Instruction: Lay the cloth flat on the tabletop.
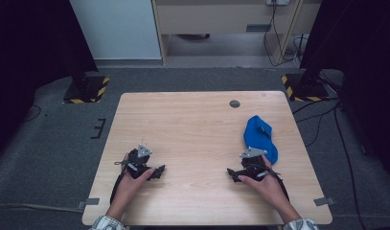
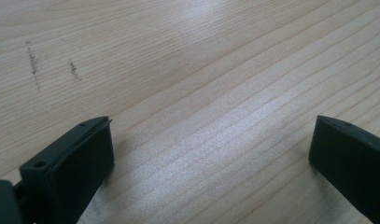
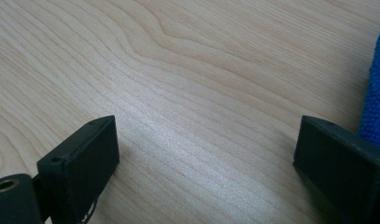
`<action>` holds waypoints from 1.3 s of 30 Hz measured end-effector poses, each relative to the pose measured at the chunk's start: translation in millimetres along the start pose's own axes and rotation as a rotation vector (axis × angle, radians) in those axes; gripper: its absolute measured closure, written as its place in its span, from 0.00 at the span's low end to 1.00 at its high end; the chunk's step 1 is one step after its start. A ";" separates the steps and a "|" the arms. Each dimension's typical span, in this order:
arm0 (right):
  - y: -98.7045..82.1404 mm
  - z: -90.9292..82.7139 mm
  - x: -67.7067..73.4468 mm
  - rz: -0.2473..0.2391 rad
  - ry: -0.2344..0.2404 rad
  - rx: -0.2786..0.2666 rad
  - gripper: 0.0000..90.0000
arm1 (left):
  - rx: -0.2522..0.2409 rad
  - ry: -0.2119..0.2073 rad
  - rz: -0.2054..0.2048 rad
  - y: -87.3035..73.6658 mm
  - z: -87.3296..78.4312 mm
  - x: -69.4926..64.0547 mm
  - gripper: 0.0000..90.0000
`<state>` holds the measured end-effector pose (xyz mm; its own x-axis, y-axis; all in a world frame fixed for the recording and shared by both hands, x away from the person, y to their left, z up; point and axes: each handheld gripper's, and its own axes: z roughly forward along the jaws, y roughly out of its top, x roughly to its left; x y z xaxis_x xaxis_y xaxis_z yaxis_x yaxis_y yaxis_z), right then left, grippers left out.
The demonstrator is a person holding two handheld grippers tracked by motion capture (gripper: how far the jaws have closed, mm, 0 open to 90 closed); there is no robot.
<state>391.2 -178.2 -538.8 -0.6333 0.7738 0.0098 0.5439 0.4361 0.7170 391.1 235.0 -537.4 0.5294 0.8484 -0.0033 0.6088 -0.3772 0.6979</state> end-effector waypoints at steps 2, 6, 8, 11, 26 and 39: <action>0.0 0.0 0.0 0.000 0.000 0.000 0.07 | 0.000 0.000 0.000 0.0 0.0 0.0 0.00; 0.0 0.0 0.0 0.000 0.000 0.000 0.07 | -0.001 0.002 -0.001 -0.2 -0.1 -0.3 0.00; 0.0 0.0 0.1 0.001 0.000 0.000 0.07 | -0.001 0.002 -0.001 -0.3 -0.3 -0.5 0.00; 0.0 0.0 0.2 0.001 -0.001 0.000 0.07 | 0.000 0.002 -0.001 -0.3 -0.3 -0.6 0.00; 25.1 -38.4 -1.6 -0.071 -0.031 -0.128 0.10 | 0.001 0.002 0.000 -1.6 -1.9 -2.4 0.00; 74.0 -66.1 -64.5 -0.029 -0.137 -0.230 0.09 | 0.003 0.009 -0.004 -2.9 -3.3 -4.4 0.00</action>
<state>435.9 -226.3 -440.3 -0.5580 0.8243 -0.0957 0.3776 0.3549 0.8553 385.1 233.6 -537.1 0.5219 0.8530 0.0001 0.6125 -0.3748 0.6959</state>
